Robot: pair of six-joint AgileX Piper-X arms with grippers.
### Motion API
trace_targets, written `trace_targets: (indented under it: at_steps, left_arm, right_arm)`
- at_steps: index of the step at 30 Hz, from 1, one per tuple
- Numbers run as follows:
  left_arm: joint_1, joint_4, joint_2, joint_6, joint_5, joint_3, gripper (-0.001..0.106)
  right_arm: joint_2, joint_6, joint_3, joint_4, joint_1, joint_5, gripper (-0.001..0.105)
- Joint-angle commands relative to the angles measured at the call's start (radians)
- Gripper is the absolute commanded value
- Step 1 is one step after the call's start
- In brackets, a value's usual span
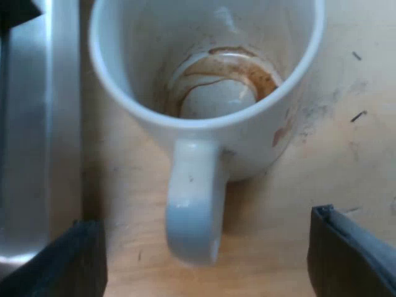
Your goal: Place mug into machine
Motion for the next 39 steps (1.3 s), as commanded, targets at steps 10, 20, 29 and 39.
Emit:
trace_targets:
  at_steps: [10, 20, 29, 39]
  left_arm:
    - [-0.003, -0.014, -0.002, -0.005, 0.008, -0.008, 0.063]
    - [-0.003, -0.012, -0.002, -0.005, 0.008, -0.008, 0.063]
    - [-0.003, -0.012, -0.002, -0.005, 0.008, -0.008, 0.063]
    - [-0.003, -0.012, -0.002, -0.005, 0.008, -0.008, 0.063]
  right_arm:
    - [0.072, -0.003, -0.005, -0.114, 0.001, 0.036, 0.068]
    - [0.105, -0.003, -0.005, -0.13, 0.001, 0.062, 0.046]
    - [0.105, -0.003, -0.005, -0.13, 0.001, 0.062, 0.008]
    - [0.102, -0.003, -0.005, -0.12, 0.001, 0.057, 0.0]
